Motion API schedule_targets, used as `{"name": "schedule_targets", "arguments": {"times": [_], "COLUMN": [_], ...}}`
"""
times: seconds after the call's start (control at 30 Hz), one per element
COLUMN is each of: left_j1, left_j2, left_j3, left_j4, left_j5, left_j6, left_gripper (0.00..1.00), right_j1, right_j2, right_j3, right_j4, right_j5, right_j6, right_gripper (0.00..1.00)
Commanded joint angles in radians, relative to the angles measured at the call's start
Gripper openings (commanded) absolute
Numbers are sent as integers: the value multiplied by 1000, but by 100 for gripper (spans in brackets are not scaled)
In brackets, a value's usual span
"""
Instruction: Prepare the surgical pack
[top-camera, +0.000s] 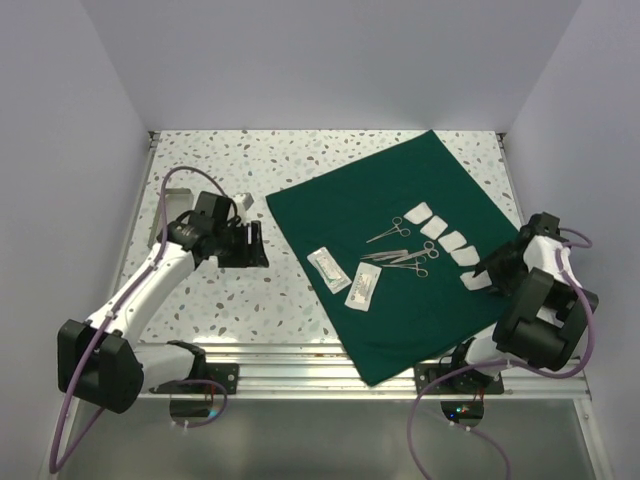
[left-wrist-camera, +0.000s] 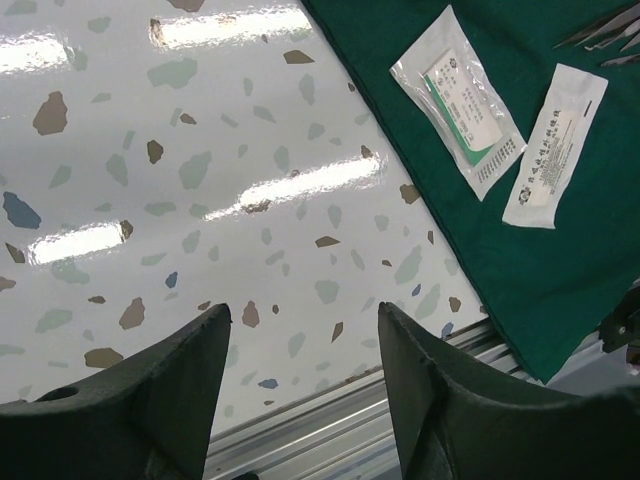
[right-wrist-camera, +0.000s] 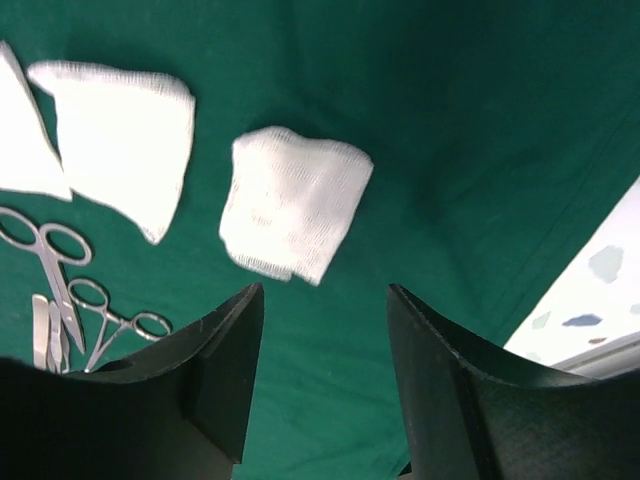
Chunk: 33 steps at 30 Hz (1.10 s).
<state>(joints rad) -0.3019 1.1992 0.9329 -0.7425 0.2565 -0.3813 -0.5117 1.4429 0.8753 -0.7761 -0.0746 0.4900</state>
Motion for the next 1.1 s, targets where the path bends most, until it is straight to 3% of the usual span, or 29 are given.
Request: {"name": "schedule_targets", "arguments": {"times": [0.0, 0.47, 1.07], "left_j1": [-20, -94, -94], "left_j2": [20, 91, 102], "left_j3": [-8, 40, 32], "left_j4": [49, 40, 45], "left_j5": [12, -26, -25], "left_j6": [53, 91, 90], "left_gripper": [64, 64, 64], "right_j1": [-46, -71, -88], "right_j2": [19, 28, 80], "right_j3": [14, -39, -52], "right_j4": [63, 141, 213], "right_j5": [-27, -79, -82], "right_j6": [-77, -82, -76], "right_gripper": [55, 38, 37]}}
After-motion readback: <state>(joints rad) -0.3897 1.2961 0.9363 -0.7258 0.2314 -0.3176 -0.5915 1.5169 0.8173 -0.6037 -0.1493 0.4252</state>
